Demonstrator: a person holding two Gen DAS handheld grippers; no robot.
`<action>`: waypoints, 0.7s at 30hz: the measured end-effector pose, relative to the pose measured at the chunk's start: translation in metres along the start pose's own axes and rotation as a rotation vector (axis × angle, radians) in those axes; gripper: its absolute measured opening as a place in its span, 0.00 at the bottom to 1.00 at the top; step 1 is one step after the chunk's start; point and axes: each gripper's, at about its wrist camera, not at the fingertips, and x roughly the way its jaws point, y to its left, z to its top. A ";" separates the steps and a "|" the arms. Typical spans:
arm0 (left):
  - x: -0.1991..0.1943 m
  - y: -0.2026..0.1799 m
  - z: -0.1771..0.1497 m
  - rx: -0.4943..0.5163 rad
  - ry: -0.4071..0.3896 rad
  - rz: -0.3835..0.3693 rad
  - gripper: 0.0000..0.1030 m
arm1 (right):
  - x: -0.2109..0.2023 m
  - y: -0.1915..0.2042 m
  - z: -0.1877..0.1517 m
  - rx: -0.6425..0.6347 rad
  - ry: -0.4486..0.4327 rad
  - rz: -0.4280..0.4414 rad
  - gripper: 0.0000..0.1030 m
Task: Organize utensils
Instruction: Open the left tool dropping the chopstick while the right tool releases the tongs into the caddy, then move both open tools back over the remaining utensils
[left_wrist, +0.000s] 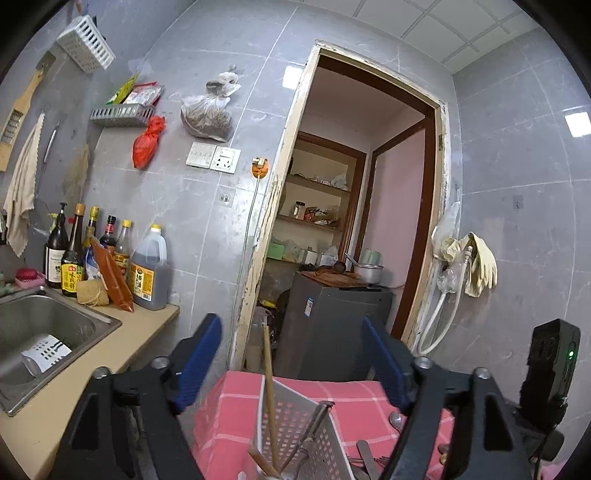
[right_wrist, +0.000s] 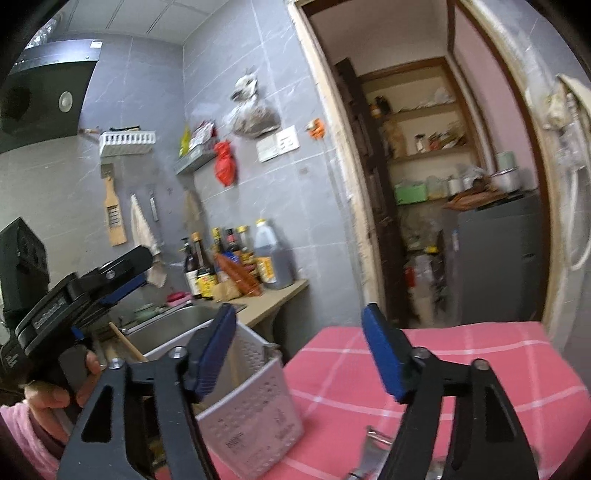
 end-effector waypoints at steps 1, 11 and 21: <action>-0.003 -0.002 -0.001 0.005 -0.003 0.001 0.82 | -0.007 -0.003 0.001 -0.003 -0.010 -0.017 0.75; -0.032 -0.033 -0.022 0.063 -0.009 0.015 1.00 | -0.071 -0.030 0.008 -0.029 -0.066 -0.144 0.94; -0.048 -0.066 -0.039 0.075 0.072 -0.073 1.00 | -0.130 -0.052 0.008 -0.053 -0.055 -0.226 0.99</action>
